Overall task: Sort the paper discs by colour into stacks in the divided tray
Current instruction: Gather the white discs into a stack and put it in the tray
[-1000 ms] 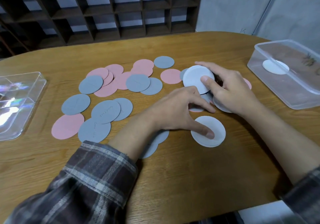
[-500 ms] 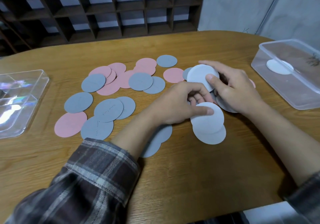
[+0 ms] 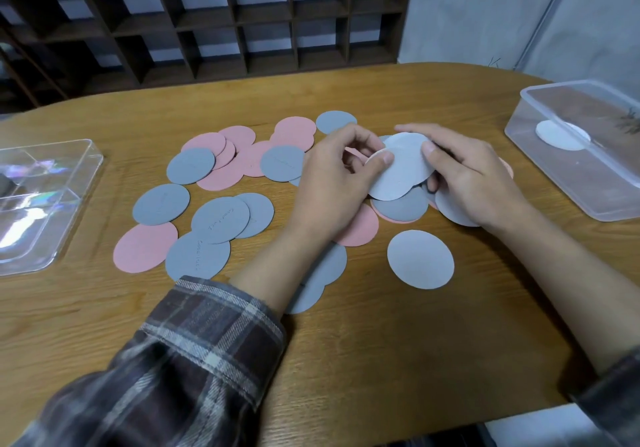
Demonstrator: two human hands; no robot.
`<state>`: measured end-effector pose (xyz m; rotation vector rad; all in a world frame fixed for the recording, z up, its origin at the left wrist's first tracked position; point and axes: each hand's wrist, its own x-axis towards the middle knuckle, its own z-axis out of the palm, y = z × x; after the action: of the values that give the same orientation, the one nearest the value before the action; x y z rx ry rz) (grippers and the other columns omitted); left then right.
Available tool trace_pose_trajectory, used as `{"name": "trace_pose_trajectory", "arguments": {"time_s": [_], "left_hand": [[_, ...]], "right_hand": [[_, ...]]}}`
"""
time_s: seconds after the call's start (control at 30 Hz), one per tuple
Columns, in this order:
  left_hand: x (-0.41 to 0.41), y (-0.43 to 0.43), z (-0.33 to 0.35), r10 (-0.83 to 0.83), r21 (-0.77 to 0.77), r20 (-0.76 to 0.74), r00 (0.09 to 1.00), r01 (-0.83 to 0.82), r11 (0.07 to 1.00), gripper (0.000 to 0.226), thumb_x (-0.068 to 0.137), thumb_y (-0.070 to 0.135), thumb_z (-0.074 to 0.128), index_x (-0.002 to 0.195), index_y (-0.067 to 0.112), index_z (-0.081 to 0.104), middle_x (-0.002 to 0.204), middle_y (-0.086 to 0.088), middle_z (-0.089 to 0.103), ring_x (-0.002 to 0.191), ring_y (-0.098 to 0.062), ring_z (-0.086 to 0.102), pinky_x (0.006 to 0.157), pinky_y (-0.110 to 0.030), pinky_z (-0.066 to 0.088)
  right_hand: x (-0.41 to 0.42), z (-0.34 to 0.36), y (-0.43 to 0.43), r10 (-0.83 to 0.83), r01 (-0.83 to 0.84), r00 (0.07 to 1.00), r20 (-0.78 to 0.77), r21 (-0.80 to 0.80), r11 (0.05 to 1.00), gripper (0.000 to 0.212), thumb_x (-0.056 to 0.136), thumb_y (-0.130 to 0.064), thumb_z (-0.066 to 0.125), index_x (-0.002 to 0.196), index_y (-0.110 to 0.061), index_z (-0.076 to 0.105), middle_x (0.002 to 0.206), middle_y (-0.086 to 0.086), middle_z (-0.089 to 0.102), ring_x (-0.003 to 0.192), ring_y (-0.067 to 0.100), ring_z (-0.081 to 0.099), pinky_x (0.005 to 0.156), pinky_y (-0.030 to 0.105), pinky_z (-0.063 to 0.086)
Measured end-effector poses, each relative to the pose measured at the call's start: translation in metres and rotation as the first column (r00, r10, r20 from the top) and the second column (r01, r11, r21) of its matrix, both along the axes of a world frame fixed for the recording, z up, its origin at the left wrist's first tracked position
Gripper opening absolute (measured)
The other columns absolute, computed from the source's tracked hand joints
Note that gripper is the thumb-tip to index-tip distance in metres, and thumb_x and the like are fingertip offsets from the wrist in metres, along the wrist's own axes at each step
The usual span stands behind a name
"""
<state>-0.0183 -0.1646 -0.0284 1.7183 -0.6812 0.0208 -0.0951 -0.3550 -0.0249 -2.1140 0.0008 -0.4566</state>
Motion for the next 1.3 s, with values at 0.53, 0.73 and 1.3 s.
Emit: {"name": "trace_pose_trajectory", "arguments": {"time_s": [0.53, 0.73, 1.3], "left_hand": [[-0.005, -0.005, -0.001, 0.156, 0.106, 0.301, 0.941, -0.196, 0.975, 0.028, 0.090, 0.035, 0.078, 0.083, 0.018, 0.057, 0.087, 0.007, 0.057, 0.079, -0.006, 0.053, 0.068, -0.014, 0.039], [-0.019, -0.006, 0.002, -0.286, 0.337, 0.265, 0.921, 0.190, 0.922, 0.028, 0.082, 0.038, 0.087, 0.077, 0.017, 0.070, 0.065, 0.007, 0.060, 0.060, -0.010, 0.054, 0.057, -0.022, 0.042], [-0.013, 0.000, 0.009, -0.493, 0.483, -0.034, 0.869, 0.446, 0.754, 0.028, 0.068, 0.037, 0.096, 0.091, 0.031, 0.082, 0.090, 0.010, 0.065, 0.075, -0.004, 0.050, 0.068, -0.021, 0.042]], "right_hand": [[-0.004, 0.001, 0.006, 0.004, -0.023, 0.998, -0.057, -0.347, 0.938, 0.048, 0.104, -0.027, 0.058, 0.149, -0.036, 0.048, 0.099, -0.014, 0.066, 0.078, 0.007, 0.057, 0.065, 0.014, 0.038], [-0.005, 0.005, 0.004, -0.064, 0.069, 0.998, 0.028, -0.305, 0.950, 0.043, 0.102, -0.019, 0.060, 0.142, -0.033, 0.055, 0.095, -0.008, 0.067, 0.077, 0.011, 0.057, 0.068, 0.017, 0.042], [-0.006, 0.009, 0.007, -0.123, 0.131, 0.991, 0.045, -0.274, 0.953, 0.041, 0.100, -0.013, 0.062, 0.139, -0.026, 0.060, 0.099, -0.013, 0.067, 0.081, -0.005, 0.056, 0.069, 0.002, 0.036]]}}
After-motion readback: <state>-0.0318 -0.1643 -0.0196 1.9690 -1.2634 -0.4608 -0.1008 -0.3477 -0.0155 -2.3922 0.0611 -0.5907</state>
